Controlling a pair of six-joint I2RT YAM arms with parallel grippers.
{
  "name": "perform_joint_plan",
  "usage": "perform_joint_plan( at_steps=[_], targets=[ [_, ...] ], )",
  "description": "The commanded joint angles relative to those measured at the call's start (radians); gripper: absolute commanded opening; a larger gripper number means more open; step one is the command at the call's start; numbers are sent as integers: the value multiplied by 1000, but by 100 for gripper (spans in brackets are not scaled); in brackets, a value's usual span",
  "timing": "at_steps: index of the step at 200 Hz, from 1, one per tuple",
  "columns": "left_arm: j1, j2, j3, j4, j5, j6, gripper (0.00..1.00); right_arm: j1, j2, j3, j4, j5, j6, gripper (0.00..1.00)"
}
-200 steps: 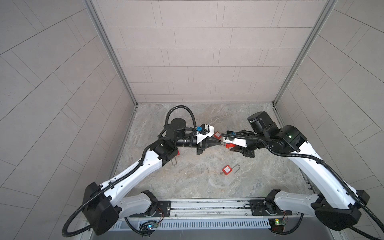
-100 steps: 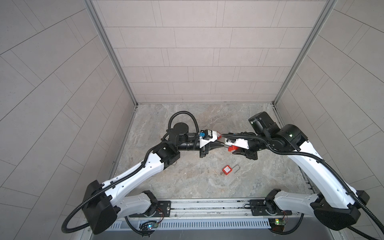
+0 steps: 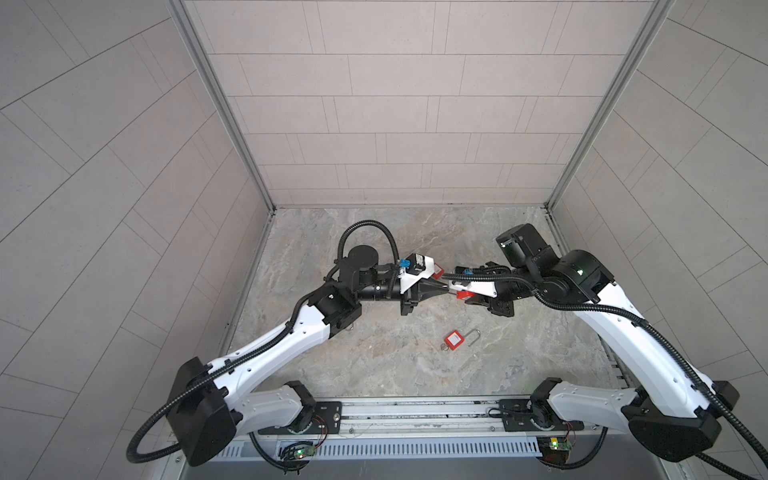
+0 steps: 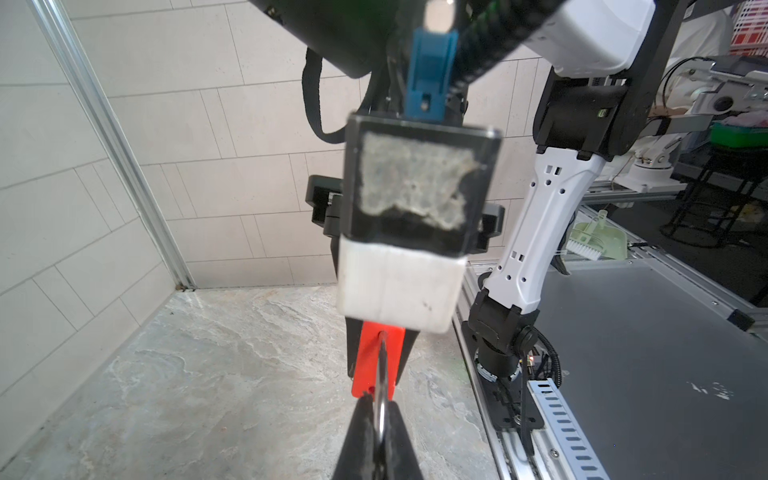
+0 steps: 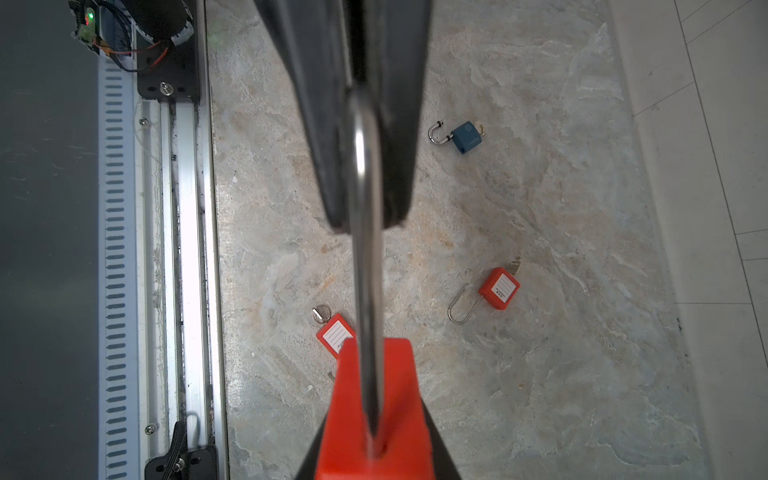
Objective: Lock with the key
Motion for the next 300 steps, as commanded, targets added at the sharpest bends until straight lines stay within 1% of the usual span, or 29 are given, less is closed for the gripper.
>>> perform_joint_plan(
  at_steps=[1, 21, 62, 101, 121, 160, 195, 223, 250, 276, 288, 291, 300],
  targets=[
    [-25, 31, 7, 18, 70, -31, 0, 19, -13, -5, 134, -34, 0, 21],
    [-25, 27, 0, 18, 47, 6, 0, 18, -17, 3, 141, -65, 18, 21],
    [-34, 1, -20, 31, -29, 94, 0, 18, -6, 34, 117, -175, 64, 21],
    [-52, -21, -29, 28, -69, 162, 0, 18, 5, 39, 97, -202, 70, 21],
    [-57, -26, -35, 27, -75, 167, 0, 18, 3, 41, 122, -201, 81, 21],
    [-56, -13, -48, 37, -56, 115, 0, 17, 22, 68, 156, -204, 81, 20],
    [-56, 19, -104, 153, -62, 54, 0, 16, 57, 91, 199, -233, 82, 20],
    [-55, 40, -108, 204, -54, 17, 0, 17, 76, 90, 214, -252, 78, 21],
    [-28, 17, -109, 260, -103, -42, 0, 16, 65, 88, 192, -229, 54, 24],
    [-13, 34, -50, 176, -21, -20, 0, 16, 36, 74, 227, -219, 79, 24],
    [-16, 52, -61, 228, 3, -59, 0, 17, 27, 63, 259, -229, 84, 24],
    [-16, 58, -66, 252, 5, -73, 0, 17, 26, 64, 264, -232, 115, 24],
    [-15, 71, -79, 310, 14, -110, 0, 16, 30, 66, 270, -239, 127, 23]
  ],
)
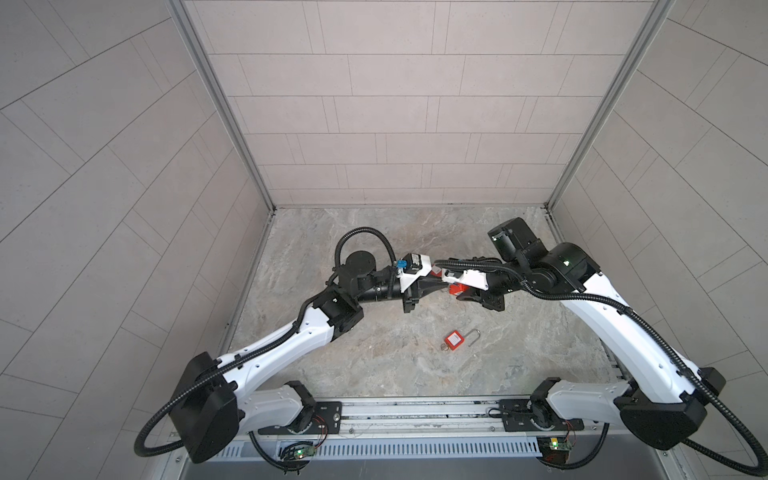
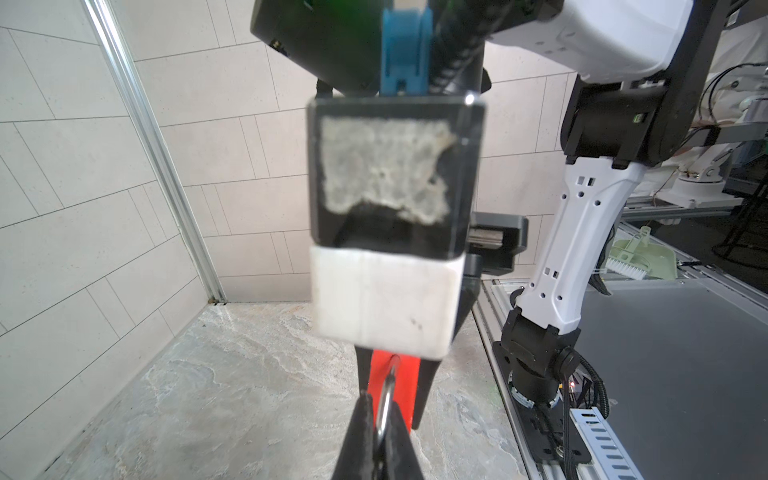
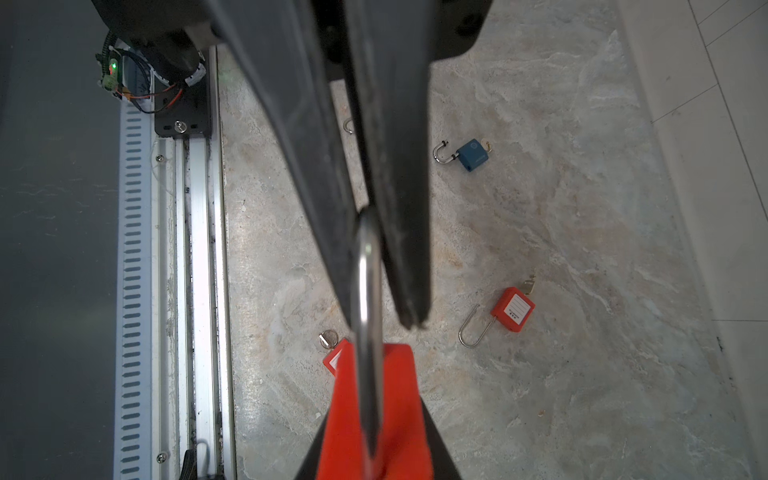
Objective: Lock with the key
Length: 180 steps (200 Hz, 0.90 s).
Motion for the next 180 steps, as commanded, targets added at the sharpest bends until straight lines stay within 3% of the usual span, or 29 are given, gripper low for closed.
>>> perform_joint_plan(
  at_steps=[1, 44, 80, 94, 129, 146, 180],
  targets=[
    [-22, 55, -4, 91, 73, -71, 0, 23, -26, 33, 223, -160, 68, 23],
    [-26, 70, 5, 11, 65, 2, 0, 24, 4, 91, 184, -169, 62, 22],
    [-23, 64, 0, 46, 53, -38, 0, 23, 1, 85, 139, -149, 43, 25],
    [-12, 39, 7, 21, 35, -36, 0, 21, -25, 68, 111, -124, 41, 33],
    [20, 13, 39, 1, 46, -57, 0, 12, -132, -14, 106, -41, 104, 66],
    [41, 14, 45, 43, 63, -97, 0, 9, -179, -36, 80, -22, 140, 72],
    [57, 25, 65, 93, 113, -154, 0, -14, -269, -73, 52, 39, 201, 72]
  ],
)
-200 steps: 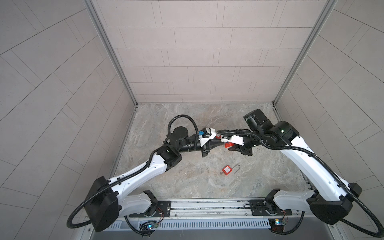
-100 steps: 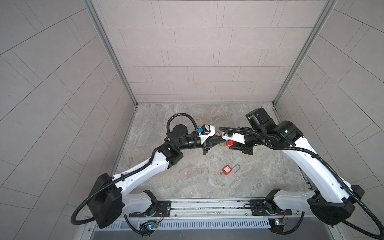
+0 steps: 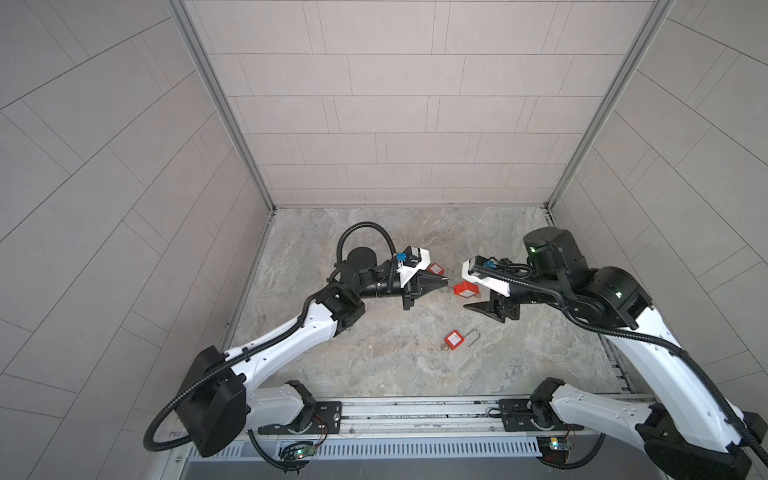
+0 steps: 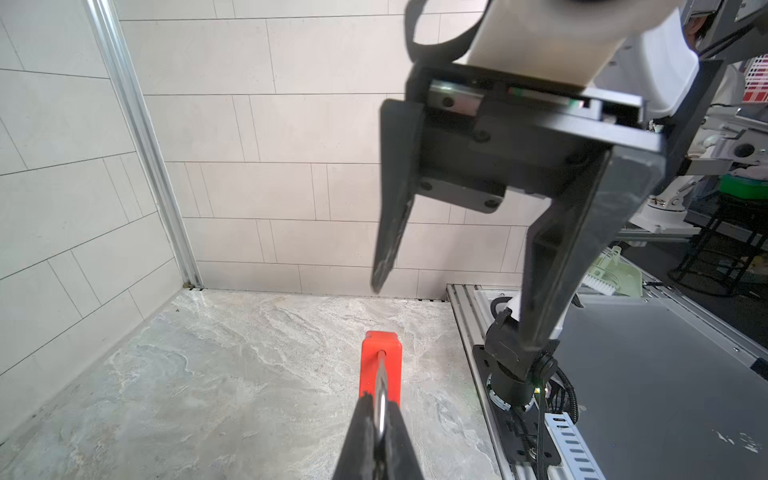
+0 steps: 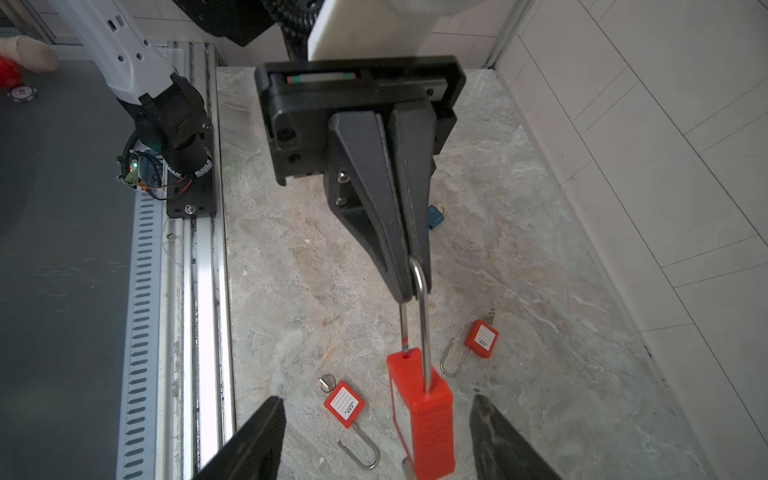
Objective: Lock with the key
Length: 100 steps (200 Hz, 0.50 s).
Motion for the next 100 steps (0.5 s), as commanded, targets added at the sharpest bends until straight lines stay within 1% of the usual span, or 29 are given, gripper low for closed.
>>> perform_joint_plan(
  at_steps=[1, 16, 32, 48, 54, 78, 100],
  targets=[
    [9, -6, 55, 92, 54, -57, 0, -17, -52, -30, -30, 44, 60, 72],
    [9, 6, 56, 141, 88, -94, 0, -42, -78, -56, -37, 44, 61, 72],
    [9, 8, 62, 143, 106, -106, 0, -80, -84, -77, -50, 64, 48, 66],
    [7, 1, 61, 140, 108, -105, 0, -122, -77, -83, -55, 58, 34, 59],
    [6, -4, 60, 139, 109, -107, 0, -137, -73, -81, -55, 51, 35, 58],
    [7, -15, 58, 138, 108, -108, 0, -186, -47, -68, -55, -18, 28, 58],
    [7, -12, 54, 143, 108, -110, 0, -191, -6, -33, -63, -124, 16, 61]
  ],
)
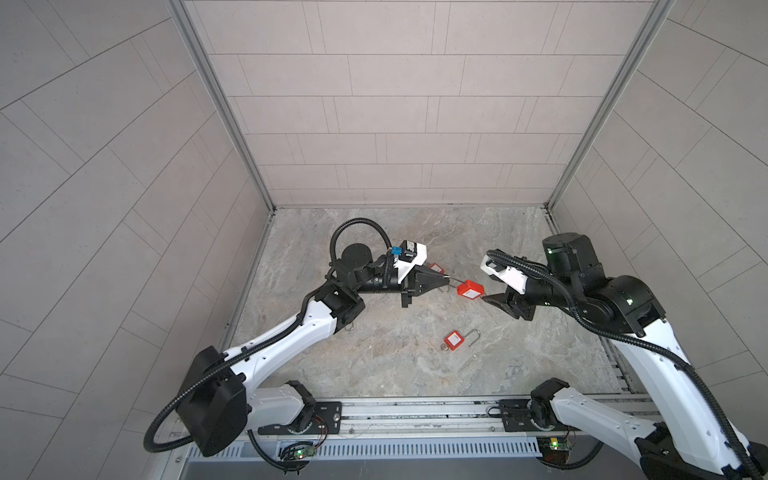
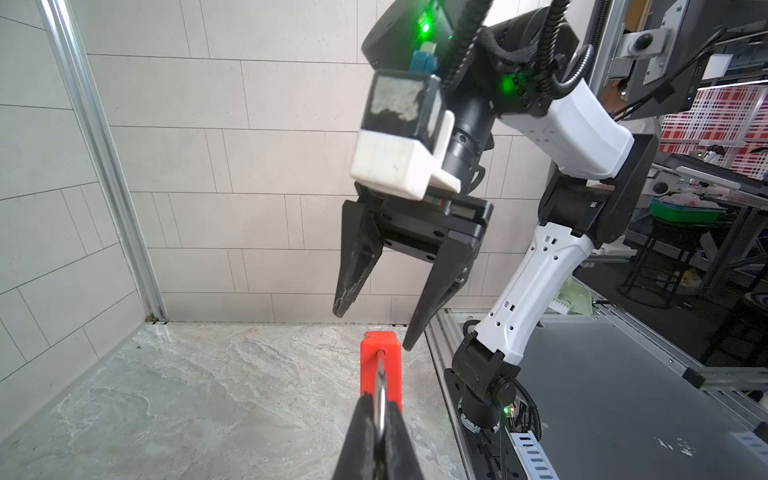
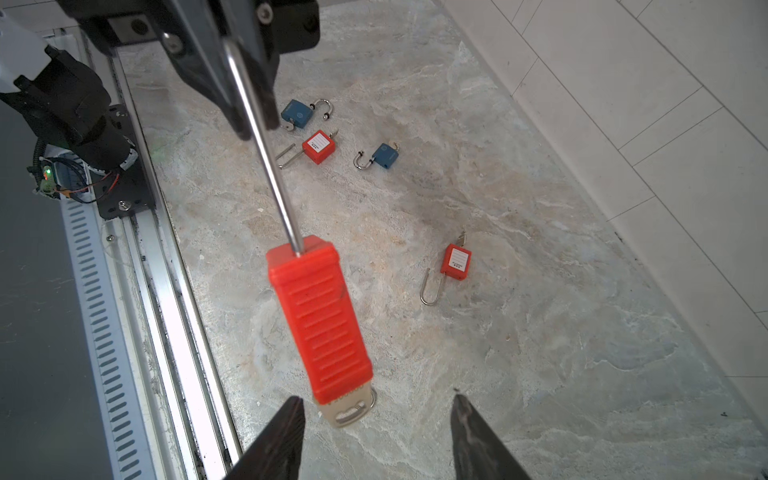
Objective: Lock with the key
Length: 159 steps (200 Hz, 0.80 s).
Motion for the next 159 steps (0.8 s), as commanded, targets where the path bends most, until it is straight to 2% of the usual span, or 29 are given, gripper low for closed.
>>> perform_joint_plan(
  at_steps=[1, 26, 84, 103, 131, 159],
  targets=[
    [-3, -18, 25, 62, 20, -20, 0, -6, 26, 43, -22, -128, -18, 61],
    [-9, -12, 23, 76, 20, -29, 0, 0, 74, 84, -37, -154, -47, 62],
    [-15, -9, 33, 82, 24, -32, 0, 35, 127, 109, -59, -208, -79, 48],
    [-14, -10, 32, 78, 23, -30, 0, 36, 122, 108, -57, -228, -91, 47],
    [-14, -11, 33, 73, 24, -25, 0, 37, 117, 111, -69, -222, -108, 35],
    [-15, -7, 37, 73, 27, -25, 0, 40, 121, 115, -81, -225, -117, 28]
  ],
)
